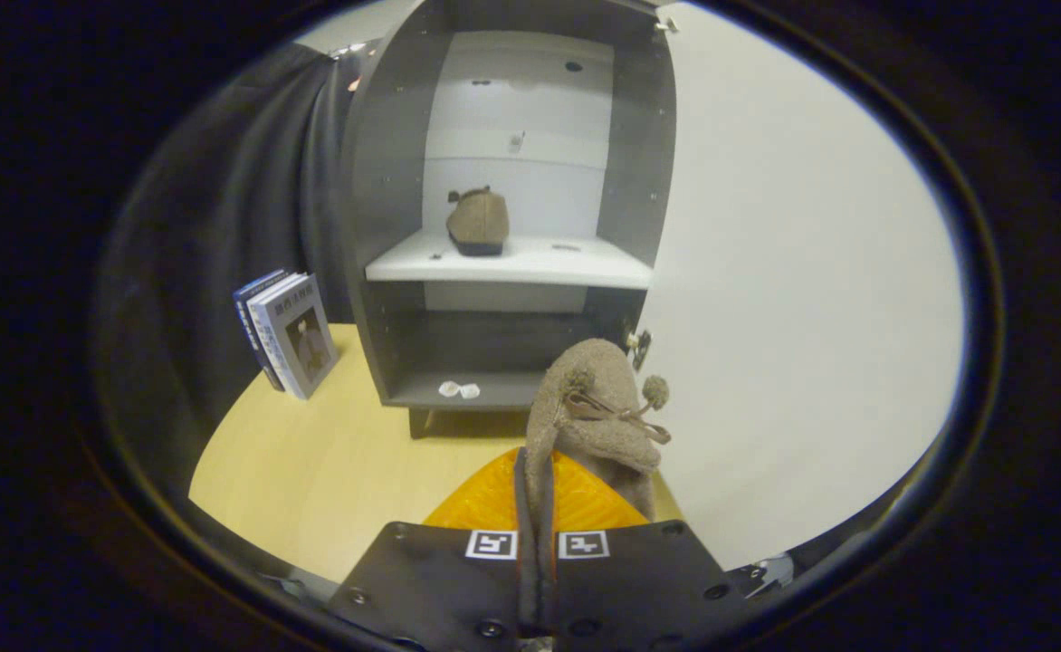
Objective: Open the shoe cabinet door, grab the shoes and put them into the shoe cabinet, then close the shoe cabinet door.
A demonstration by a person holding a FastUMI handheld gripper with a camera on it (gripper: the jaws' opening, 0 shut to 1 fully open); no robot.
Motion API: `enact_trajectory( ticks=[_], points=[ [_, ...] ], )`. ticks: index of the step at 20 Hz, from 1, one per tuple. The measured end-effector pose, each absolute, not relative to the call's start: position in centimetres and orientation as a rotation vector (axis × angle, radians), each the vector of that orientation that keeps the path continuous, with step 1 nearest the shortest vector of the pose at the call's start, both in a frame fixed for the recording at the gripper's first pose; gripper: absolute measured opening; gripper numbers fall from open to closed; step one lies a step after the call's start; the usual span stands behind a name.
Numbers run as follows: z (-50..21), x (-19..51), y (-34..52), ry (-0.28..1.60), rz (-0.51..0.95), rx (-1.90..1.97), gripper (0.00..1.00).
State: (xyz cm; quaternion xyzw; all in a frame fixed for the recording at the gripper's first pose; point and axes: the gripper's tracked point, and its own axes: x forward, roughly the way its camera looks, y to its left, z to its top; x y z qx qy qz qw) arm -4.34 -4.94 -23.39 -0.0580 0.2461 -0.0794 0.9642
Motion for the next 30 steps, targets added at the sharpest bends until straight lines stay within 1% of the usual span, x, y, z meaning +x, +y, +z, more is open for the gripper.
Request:
enact_trajectory(
  ticks=[4,8,15,20,24,30],
  points=[
    [-17.4,-0.7,-5.5,0.404,-0.15,-0.097,0.02],
    [-14.4,5.0,-6.0,0.353,-0.113,-0.121,0.03],
    [-12.3,19.6,-8.4,0.319,-0.062,-0.157,0.02],
    [-14.5,28.8,-9.9,0.346,-0.046,-0.132,0.02],
    [-17.0,32.0,-10.1,0.391,-0.025,-0.093,0.02],
    [-18.2,32.8,-8.9,0.414,0.004,-0.094,0.03]
  ],
)
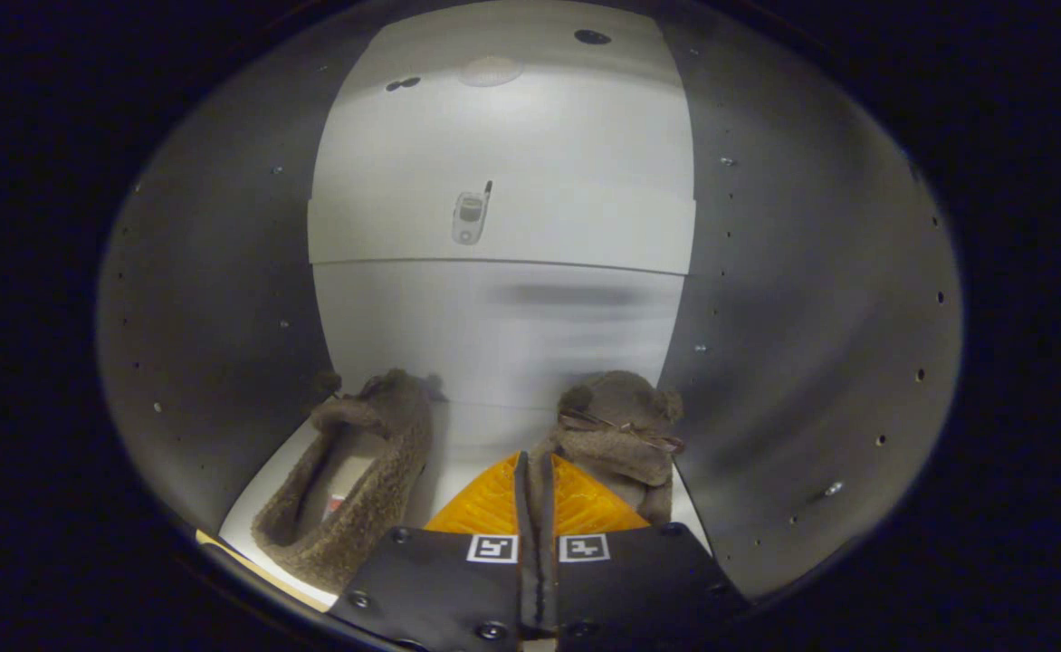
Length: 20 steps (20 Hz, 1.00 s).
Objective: Open the shoe cabinet door, grab the shoes and put them into the shoe cabinet, then close the shoe cabinet door.
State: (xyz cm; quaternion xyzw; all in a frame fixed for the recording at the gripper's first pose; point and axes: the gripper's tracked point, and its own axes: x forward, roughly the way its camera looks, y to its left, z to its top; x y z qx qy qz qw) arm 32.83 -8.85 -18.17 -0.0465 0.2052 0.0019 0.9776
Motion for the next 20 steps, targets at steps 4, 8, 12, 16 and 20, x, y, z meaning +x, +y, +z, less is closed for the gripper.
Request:
enact_trajectory(
  ticks=[4,8,12,16,20],
  points=[
    [-18.9,33.4,-8.7,0.461,-0.008,-0.061,0.03],
    [-19.3,33.7,-9.1,0.504,-0.038,-0.005,0.07],
    [-18.9,33.2,-9.1,0.497,-0.049,-0.022,0.17],
    [-18.6,33.1,-9.0,0.494,-0.064,-0.003,0.24],
    [-18.8,32.6,-9.1,0.506,-0.073,-0.01,0.57]
  ],
)
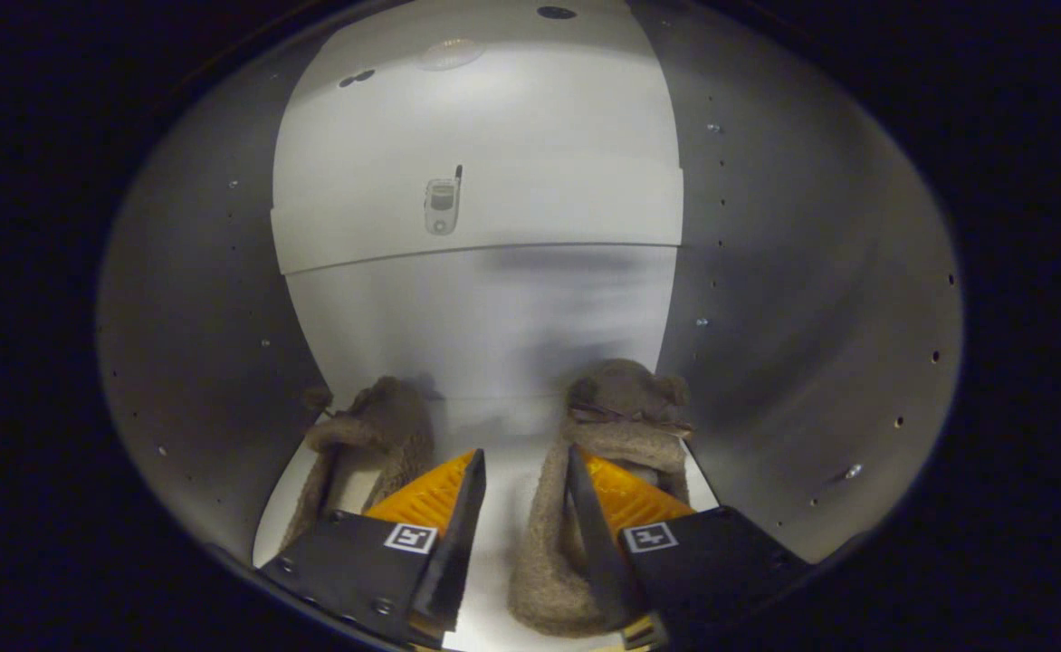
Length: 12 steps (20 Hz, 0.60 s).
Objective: Open the shoe cabinet door, grab the shoes and put them into the shoe cabinet, then close the shoe cabinet door.
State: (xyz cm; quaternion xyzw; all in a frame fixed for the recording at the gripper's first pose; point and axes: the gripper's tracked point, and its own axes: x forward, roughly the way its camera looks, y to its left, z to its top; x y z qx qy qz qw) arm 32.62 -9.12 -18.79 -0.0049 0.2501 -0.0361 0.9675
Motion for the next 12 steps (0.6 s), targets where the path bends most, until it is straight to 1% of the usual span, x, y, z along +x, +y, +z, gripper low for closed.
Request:
enact_trajectory(
  ticks=[2,5,6,12],
  points=[
    [-18.6,32.6,-9.1,0.5,-0.072,-0.004,0.74],
    [-17.8,32.3,-9.0,0.479,-0.076,0.0,0.78],
    [-17.5,32.0,-9.1,0.475,-0.08,0.002,0.77],
    [-14.2,29.7,-9.1,0.397,-0.091,0.004,0.87]
  ],
)
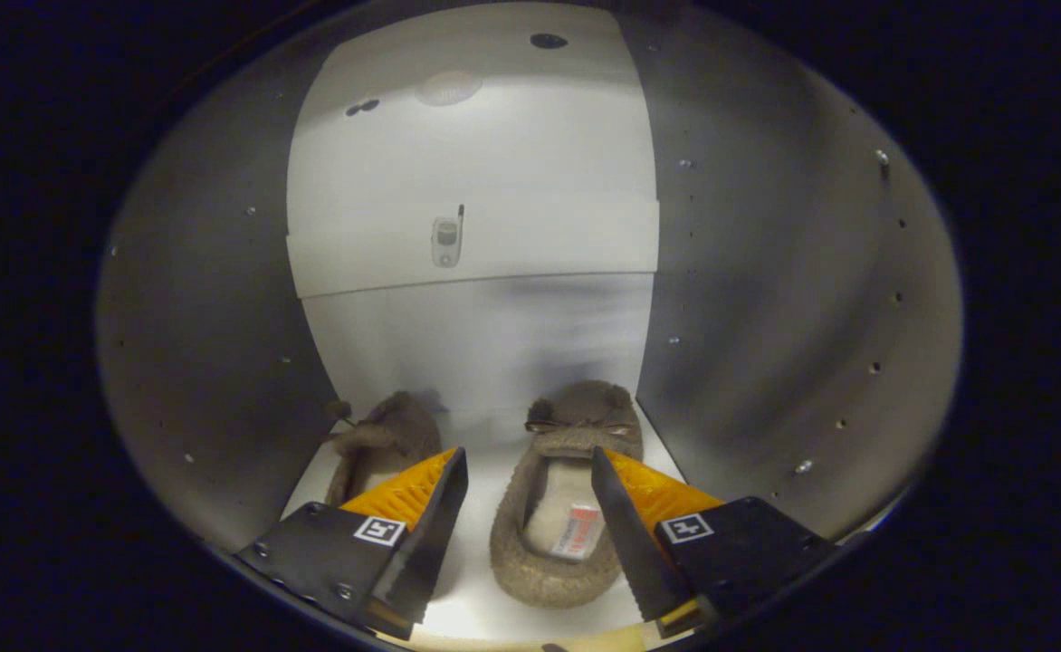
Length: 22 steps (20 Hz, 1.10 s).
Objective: Open the shoe cabinet door, grab the shoes and put them into the shoe cabinet, then close the shoe cabinet door.
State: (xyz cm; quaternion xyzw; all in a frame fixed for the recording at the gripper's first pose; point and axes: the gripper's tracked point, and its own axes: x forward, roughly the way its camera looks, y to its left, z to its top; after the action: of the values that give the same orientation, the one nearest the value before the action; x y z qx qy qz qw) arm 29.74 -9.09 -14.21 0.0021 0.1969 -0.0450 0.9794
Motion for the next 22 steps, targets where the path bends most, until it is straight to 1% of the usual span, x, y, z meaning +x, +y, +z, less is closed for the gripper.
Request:
enact_trajectory(
  ticks=[1,2,6,12,18,22],
  points=[
    [-13.3,29.0,-9.0,0.378,-0.09,0.002,0.89],
    [-12.4,28.0,-8.9,0.358,-0.088,-0.001,0.93],
    [-8.9,23.3,-7.7,0.27,-0.078,0.01,0.98],
    [-7.1,14.1,-5.7,0.222,-0.075,0.002,0.98],
    [-6.9,4.2,-4.1,0.218,-0.102,0.011,0.98],
    [-6.6,-3.3,-3.6,0.218,-0.093,0.014,0.98]
  ],
)
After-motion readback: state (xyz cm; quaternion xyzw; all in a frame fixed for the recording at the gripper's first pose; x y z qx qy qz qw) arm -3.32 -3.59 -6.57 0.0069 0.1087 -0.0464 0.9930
